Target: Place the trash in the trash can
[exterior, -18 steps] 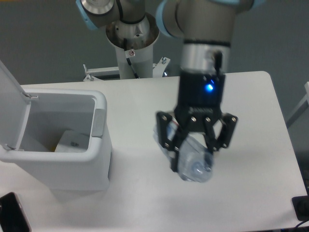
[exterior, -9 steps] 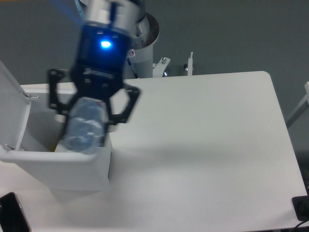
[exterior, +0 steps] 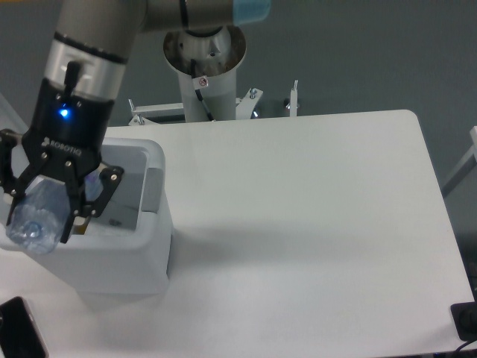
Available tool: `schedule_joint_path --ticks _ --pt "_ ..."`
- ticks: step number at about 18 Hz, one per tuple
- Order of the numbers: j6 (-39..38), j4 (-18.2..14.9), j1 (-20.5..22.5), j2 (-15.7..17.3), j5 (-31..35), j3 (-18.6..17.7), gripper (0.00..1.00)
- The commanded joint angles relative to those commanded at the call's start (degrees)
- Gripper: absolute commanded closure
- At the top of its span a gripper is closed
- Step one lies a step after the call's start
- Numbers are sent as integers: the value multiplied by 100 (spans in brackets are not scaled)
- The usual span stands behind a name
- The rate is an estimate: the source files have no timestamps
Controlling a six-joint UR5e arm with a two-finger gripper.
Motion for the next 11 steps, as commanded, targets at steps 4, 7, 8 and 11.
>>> schedule_joint_path --ticks 4,7,8,11 --pt "19 0 0 35 -9 -62 11" --pt "71 0 9 184 -18 -106 0" --pt "71 0 87 202 -18 -89 0" --pt "71 -9 631 360 18 -62 0"
